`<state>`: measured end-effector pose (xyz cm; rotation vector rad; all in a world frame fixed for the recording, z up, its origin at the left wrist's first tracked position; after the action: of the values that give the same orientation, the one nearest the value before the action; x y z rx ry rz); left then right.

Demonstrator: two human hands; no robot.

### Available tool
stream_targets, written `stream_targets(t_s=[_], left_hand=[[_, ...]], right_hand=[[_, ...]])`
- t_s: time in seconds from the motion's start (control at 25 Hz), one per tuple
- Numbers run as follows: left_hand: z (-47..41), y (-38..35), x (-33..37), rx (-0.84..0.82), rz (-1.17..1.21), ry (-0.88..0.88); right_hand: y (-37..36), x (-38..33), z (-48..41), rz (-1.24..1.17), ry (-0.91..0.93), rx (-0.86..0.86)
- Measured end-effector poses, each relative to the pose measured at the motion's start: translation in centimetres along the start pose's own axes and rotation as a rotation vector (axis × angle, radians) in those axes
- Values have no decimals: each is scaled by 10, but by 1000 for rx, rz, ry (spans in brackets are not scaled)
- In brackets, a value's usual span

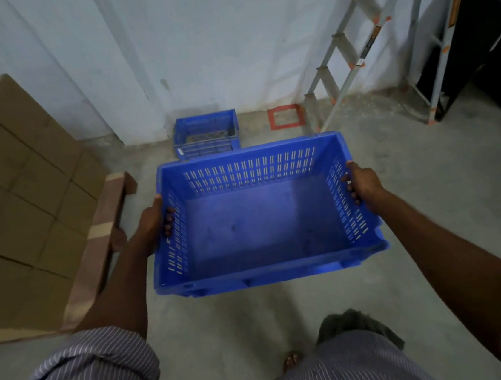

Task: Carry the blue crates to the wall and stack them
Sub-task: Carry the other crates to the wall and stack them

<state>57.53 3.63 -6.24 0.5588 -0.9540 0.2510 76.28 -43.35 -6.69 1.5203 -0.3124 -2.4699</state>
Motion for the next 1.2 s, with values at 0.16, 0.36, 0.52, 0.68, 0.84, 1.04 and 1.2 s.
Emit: stream_targets(t_s=[0.16,0.36,0.52,0.68,0.84,1.04,1.2], left_hand=[[-117,24,45,-21,-1,45],[-268,53,92,-3,-3,110],[-367,94,135,3,-55,145],[-478,142,155,-93,0,218],[-604,174,165,-162,63,237],[-745,190,189,-109,4,248],[-870,172,194,-68,-53,237]], right_hand=[[-74,-62,-92,29,-1,-21],[-184,-127,-225,69,-27,-58],[-271,-189,-302,124,-58,-64],[-360,-223,-395,214,-73,-23],[-451,-229,-486,234,-67,22],[-536,-284,-529,266,-111,35],[-597,-291,-625,258,-148,37]])
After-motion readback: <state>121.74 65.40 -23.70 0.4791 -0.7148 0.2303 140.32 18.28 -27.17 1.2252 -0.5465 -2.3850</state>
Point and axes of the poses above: each hand's wrist, its own z-axis away from the middle knuckle, its own y-axis out of the back of the hand, x = y × z, the point moved 5 cm from there along -z, towards the middle knuckle, and after that the axes turned 6 degrees about -z, right-handed, at the moved point
